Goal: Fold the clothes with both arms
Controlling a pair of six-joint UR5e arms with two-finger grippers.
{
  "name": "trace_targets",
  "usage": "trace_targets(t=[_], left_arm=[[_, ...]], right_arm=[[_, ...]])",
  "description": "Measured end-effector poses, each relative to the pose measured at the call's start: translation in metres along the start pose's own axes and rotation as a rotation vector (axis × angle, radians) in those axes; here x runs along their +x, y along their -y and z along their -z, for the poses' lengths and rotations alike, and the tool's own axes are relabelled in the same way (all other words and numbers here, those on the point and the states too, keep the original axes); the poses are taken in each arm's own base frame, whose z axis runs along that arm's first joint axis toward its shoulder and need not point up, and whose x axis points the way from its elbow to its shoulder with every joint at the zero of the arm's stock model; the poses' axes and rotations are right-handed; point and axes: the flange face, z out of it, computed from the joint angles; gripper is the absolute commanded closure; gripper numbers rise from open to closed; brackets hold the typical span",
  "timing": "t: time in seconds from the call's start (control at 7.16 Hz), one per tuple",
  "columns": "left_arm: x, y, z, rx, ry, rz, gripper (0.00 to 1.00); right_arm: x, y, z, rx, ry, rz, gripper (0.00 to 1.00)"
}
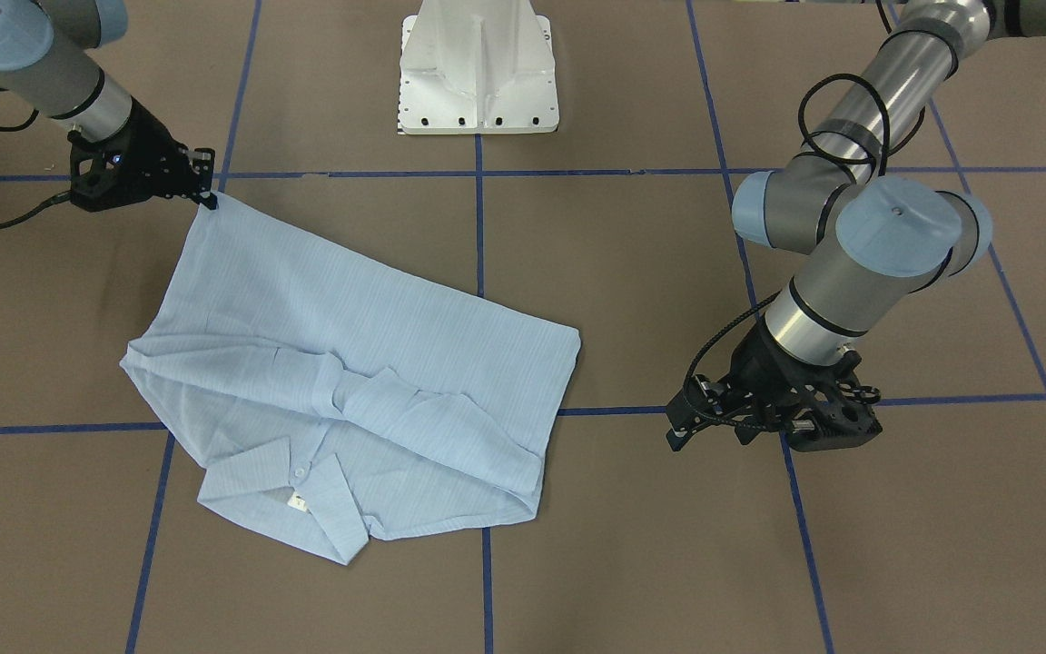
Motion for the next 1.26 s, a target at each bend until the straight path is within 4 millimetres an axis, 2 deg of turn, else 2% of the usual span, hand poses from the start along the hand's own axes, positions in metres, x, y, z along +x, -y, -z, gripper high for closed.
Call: trace_targets(t=[0.28, 0.42, 0.56, 0.7, 0.84, 0.98, 1.12, 1.26], left_arm=[[0.008, -0.005, 0.01, 0.006, -0.022, 0.019, 0.0], [0.014, -0.007, 0.016, 0.011, -0.036, 0.024, 0.0], [0.02, -0.011, 0.022, 0.012, -0.05, 0.027, 0.0], [0.027, -0.017, 0.024, 0.008, -0.061, 0.023, 0.0], [0.034, -0.027, 0.023, -0.005, -0.072, 0.014, 0.0], [0.044, -0.039, 0.021, -0.025, -0.077, 0.005, 0.0], [0.057, -0.056, 0.019, -0.054, -0.076, -0.001, 0.0], [0.071, -0.083, 0.012, -0.094, -0.073, 0.008, 0.01]], right_arm=[[-0.022, -0.083, -0.01, -0.168, 0.005, 0.101, 1.0], [-0.033, -0.115, -0.017, -0.241, 0.007, 0.133, 0.39], [-0.043, -0.137, -0.025, -0.295, 0.01, 0.148, 0.0], [-0.053, -0.146, -0.029, -0.314, 0.02, 0.153, 0.0], [-0.065, -0.138, -0.027, -0.29, 0.047, 0.151, 0.0], [-0.079, -0.112, -0.015, -0.217, 0.09, 0.135, 0.0], [-0.091, -0.076, 0.006, -0.12, 0.135, 0.113, 0.0], [-0.094, -0.043, 0.03, -0.023, 0.163, 0.087, 0.0]])
